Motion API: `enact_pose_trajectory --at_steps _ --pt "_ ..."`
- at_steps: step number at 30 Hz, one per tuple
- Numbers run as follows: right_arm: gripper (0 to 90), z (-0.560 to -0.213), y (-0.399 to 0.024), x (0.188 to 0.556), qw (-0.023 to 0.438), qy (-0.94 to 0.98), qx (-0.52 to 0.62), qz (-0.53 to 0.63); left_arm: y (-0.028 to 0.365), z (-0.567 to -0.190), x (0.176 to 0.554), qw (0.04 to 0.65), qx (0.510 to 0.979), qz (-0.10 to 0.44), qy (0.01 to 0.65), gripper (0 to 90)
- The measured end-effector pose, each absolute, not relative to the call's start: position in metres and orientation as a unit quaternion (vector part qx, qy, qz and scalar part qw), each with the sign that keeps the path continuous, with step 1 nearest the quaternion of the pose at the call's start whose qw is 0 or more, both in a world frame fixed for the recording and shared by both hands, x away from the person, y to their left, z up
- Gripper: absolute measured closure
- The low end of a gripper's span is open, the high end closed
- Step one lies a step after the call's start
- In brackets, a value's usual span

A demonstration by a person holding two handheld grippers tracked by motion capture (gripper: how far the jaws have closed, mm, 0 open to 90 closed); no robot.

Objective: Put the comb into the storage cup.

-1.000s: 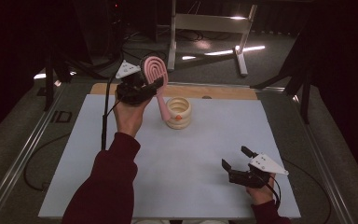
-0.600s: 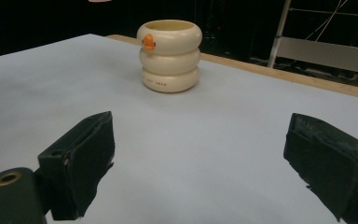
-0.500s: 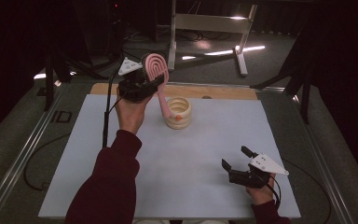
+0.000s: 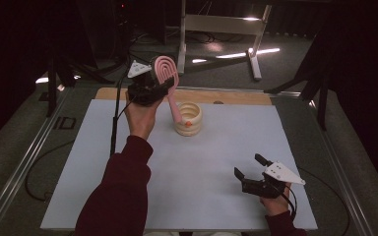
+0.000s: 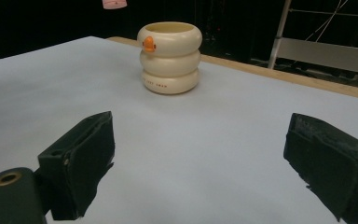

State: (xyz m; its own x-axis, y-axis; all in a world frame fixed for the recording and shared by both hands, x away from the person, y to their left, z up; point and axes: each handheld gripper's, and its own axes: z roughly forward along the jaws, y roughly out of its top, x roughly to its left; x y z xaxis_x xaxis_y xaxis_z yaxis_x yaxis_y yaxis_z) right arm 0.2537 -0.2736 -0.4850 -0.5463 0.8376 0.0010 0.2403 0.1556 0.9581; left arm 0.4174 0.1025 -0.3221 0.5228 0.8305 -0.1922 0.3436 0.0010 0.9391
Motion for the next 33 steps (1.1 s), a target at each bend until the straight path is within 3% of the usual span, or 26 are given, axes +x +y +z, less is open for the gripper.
enact_pose_trajectory --at_steps 33 --pt "9.0 -0.484 -0.276 0.254 0.282 0.697 0.386 0.535 0.086 -0.332 0.437 0.563 0.652 0.232 0.451 64.5"
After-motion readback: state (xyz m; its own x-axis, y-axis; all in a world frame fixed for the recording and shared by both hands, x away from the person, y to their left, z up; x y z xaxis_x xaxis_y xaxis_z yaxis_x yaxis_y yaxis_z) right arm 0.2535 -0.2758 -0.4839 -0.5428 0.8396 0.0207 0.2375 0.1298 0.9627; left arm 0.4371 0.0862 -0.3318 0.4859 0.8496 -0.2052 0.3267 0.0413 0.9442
